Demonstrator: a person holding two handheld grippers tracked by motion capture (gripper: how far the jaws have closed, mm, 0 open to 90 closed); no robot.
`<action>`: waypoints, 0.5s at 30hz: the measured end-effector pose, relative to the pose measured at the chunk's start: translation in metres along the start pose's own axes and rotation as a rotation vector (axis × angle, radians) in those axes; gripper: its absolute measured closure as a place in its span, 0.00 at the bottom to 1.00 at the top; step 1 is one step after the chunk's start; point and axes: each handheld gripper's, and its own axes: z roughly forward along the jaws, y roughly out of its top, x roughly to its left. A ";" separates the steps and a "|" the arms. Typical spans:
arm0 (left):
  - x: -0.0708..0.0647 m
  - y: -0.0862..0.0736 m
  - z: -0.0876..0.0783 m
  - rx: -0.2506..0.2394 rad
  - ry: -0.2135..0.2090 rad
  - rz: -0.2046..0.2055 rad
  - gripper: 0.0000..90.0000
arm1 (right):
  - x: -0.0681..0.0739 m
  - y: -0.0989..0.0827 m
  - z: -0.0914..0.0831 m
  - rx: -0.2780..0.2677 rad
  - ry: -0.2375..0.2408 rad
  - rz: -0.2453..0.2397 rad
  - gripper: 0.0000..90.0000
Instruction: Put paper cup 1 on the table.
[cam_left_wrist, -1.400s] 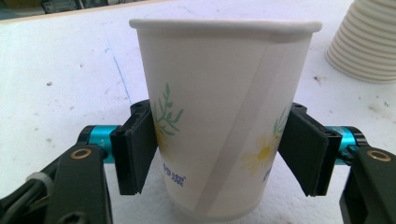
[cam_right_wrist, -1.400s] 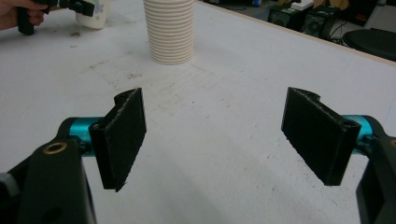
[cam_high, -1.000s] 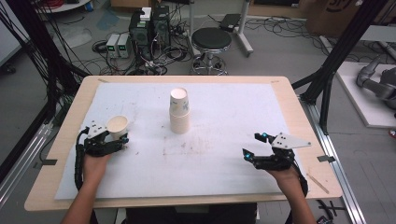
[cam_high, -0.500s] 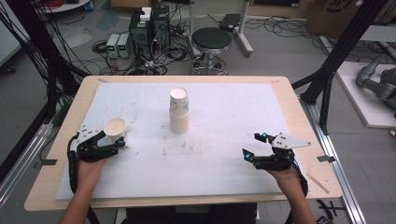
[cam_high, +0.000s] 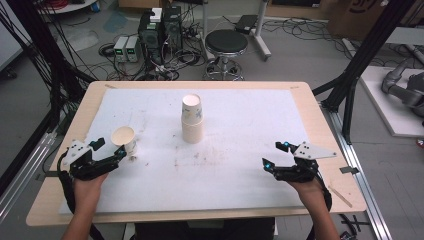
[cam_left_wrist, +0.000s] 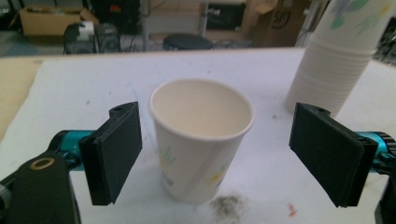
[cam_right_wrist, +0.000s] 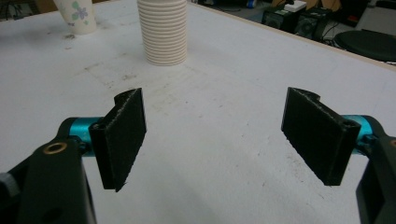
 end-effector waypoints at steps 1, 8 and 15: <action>-0.002 0.001 0.000 -0.015 -0.013 0.006 0.19 | -0.001 0.000 -0.001 -0.001 -0.014 0.002 0.25; -0.027 0.010 0.003 -0.104 -0.147 0.032 0.19 | -0.004 -0.001 0.000 0.015 -0.050 -0.001 0.25; -0.036 0.008 0.005 -0.097 -0.202 0.039 0.19 | -0.007 -0.001 -0.001 0.018 -0.054 0.005 0.25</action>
